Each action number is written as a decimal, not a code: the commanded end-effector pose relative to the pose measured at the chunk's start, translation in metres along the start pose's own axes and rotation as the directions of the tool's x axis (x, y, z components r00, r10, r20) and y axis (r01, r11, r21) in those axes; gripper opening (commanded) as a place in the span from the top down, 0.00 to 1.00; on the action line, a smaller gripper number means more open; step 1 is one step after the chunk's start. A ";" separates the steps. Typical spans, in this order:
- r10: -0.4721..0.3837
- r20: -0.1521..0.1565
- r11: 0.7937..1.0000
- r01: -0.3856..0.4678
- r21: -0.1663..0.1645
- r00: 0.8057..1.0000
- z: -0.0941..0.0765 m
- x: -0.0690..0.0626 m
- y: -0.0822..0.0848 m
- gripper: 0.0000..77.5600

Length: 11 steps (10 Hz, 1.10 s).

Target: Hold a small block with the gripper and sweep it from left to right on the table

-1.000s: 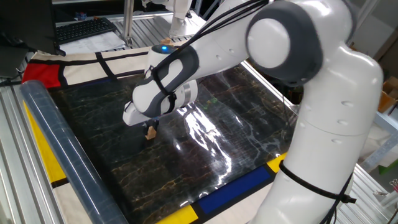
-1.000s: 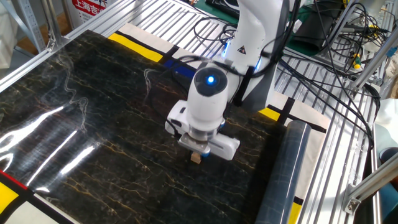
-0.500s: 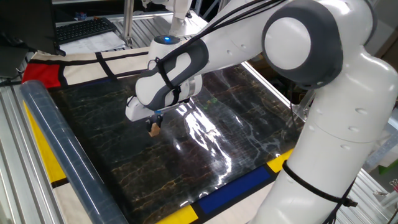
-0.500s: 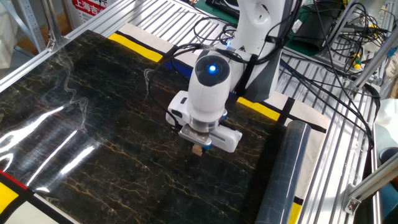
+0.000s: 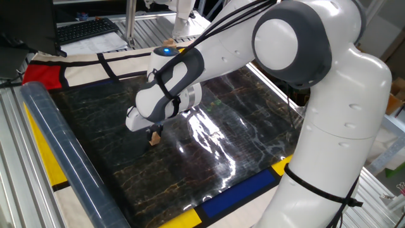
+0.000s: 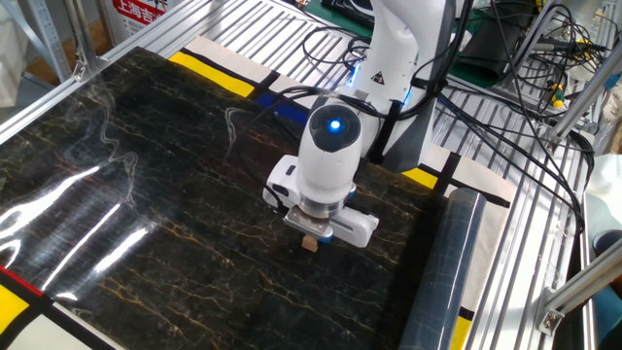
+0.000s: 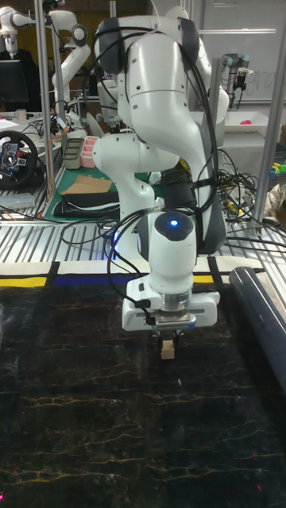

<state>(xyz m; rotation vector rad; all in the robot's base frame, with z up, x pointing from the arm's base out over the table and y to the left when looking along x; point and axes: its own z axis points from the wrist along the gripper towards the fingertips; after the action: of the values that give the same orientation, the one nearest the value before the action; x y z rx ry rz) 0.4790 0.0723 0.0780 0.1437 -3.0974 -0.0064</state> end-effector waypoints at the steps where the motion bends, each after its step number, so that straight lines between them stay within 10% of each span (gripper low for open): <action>1: -0.013 0.017 1.000 0.013 0.001 1.000 0.000 0.001 0.001 0.98; 11: -0.061 0.032 0.998 0.060 0.005 0.998 0.005 0.011 0.004 0.98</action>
<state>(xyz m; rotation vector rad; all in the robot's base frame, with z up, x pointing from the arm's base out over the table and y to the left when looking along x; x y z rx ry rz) 0.4737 0.0734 0.0751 0.2431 -3.1179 -0.0032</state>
